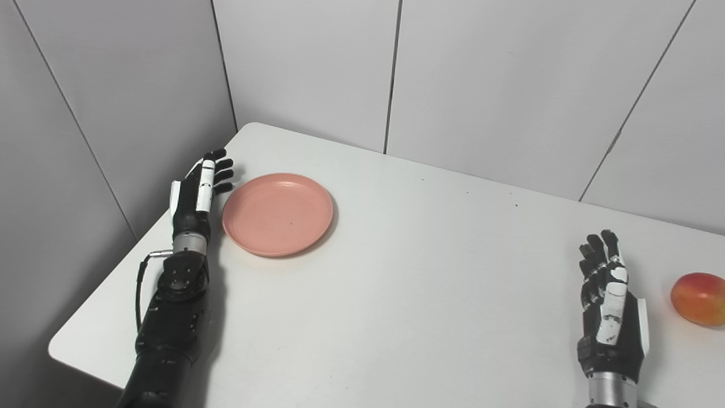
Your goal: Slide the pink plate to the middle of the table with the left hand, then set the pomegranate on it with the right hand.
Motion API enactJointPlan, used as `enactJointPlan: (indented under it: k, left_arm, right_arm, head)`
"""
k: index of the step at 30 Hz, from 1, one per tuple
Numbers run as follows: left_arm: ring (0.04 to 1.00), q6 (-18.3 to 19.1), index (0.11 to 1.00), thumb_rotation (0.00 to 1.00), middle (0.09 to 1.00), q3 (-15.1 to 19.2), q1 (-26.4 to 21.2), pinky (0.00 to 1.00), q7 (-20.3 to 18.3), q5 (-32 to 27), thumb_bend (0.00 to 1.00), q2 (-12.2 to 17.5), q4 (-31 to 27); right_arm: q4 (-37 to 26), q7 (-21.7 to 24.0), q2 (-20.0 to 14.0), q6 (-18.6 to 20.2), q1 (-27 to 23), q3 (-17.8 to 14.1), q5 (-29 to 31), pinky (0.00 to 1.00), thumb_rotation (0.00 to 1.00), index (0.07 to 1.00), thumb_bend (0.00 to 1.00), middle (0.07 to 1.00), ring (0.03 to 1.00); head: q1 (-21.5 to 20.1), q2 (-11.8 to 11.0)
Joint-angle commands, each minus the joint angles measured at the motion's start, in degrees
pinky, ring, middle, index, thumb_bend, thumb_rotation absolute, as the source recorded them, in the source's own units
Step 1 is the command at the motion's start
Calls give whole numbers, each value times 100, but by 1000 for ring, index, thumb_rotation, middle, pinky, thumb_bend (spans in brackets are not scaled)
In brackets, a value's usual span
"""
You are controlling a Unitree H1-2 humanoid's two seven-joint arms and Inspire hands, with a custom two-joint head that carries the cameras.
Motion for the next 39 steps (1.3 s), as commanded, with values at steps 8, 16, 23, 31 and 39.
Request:
enactJointPlan:
  k: [8, 16, 23, 31, 39]
  left_arm:
    - [804, -156, 788, 1000, 807, -109, -283, 773, 43, 83, 337, 85, -130]
    - [808, 81, 774, 1000, 797, -195, -322, 775, -97, -106, 329, -53, -236]
    - [829, 115, 804, 1000, 823, -278, -309, 807, -321, -396, 338, -164, -304]
    - [821, 130, 809, 1000, 820, -311, -350, 809, -427, -607, 336, -284, -293]
    - [804, 414, 781, 1000, 802, -409, -349, 780, -346, -571, 338, -456, -550]
  right_arm:
    - [269, 22, -35, -191, 255, -72, -39, 996, 975, 950, 548, 936, 939]
    - [263, 51, -59, -211, 265, -64, -44, 1000, 986, 957, 553, 941, 946]
    - [230, 45, -56, -181, 281, -72, -39, 1000, 983, 956, 556, 939, 948]
    - [160, 32, -45, -117, 310, -72, -68, 1000, 979, 953, 556, 934, 943]
    - [191, 16, -26, -199, 297, -66, -116, 988, 985, 950, 559, 931, 937]
  head:
    - [0, 24]
    - [-9, 41]
    - [-16, 77]
    - [-14, 93]
    - [-65, 125]
